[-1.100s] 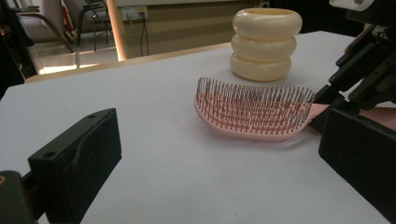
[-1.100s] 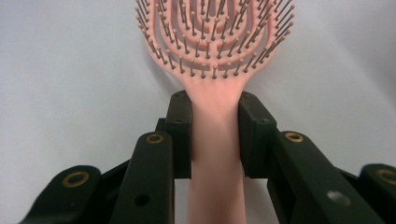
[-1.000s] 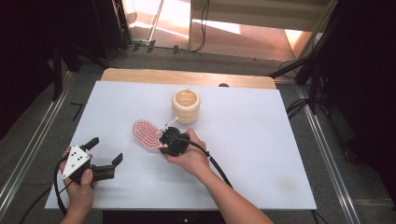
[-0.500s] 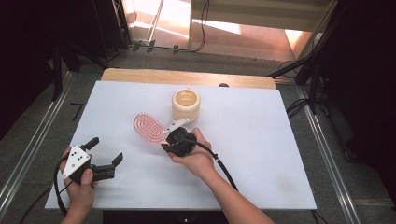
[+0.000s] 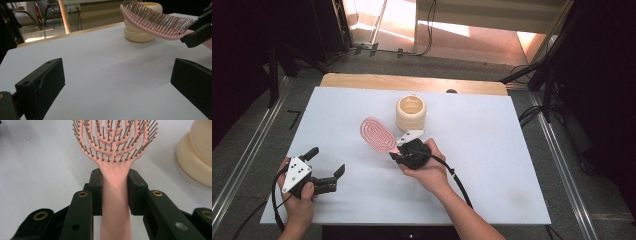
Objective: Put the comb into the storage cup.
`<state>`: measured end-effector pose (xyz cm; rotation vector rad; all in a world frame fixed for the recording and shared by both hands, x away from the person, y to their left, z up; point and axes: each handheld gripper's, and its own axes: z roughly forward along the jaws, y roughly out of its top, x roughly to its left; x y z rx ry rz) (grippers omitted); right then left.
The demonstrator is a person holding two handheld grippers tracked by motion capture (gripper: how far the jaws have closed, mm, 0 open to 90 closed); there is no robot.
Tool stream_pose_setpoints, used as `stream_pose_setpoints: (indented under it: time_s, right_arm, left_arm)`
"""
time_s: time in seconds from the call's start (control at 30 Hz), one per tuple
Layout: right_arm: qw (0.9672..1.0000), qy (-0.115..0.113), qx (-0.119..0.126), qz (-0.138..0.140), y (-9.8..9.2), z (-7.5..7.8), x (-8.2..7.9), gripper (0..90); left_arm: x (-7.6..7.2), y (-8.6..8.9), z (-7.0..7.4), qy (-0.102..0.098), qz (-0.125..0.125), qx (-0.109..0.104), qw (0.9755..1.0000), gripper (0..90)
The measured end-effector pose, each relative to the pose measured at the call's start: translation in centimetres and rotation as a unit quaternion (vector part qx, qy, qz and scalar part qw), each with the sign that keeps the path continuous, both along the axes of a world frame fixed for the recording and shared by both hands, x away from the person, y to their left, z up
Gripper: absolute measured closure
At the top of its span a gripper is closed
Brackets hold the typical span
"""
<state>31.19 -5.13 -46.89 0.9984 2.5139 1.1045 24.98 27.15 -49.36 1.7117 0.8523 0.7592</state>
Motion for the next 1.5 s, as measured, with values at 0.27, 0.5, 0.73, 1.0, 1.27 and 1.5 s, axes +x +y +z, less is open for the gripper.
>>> stream_pose_setpoints:
  time_s: [0.27,0.5,0.73,1.0,1.27,1.5]
  right_arm:
    - [0.9997,-0.012,0.022,0.002,-1.0,0.0,-0.4,67.4]
    - [0.9988,-0.021,0.043,-0.002,-2.2,0.1,-1.1,67.4]
    - [0.9977,-0.038,0.056,-0.004,-3.6,0.4,-1.7,67.4]
    - [0.9964,-0.051,0.068,-0.006,-5.2,0.4,-2.2,67.4]
    - [0.9940,-0.068,0.085,-0.011,-6.2,0.8,-2.7,67.4]
    - [0.9917,-0.083,0.097,-0.014,-7.0,0.9,-3.1,67.4]
  left_arm:
    - [-0.3,-0.4,0.1,-0.011,0.012,0.017,0.9997,0.0]
    - [-0.6,-1.5,0.6,-0.008,-0.018,0.025,0.9995,0.0]
    - [-0.7,-2.7,1.6,-0.004,-0.043,0.023,0.9988,0.0]
    - [-0.4,-4.8,3.4,0.005,-0.071,0.017,0.9973,0.0]
    - [0.2,-7.1,5.0,0.004,-0.101,0.013,0.9948,0.0]
    - [1.0,-8.3,5.9,0.018,-0.123,0.000,0.9923,0.0]
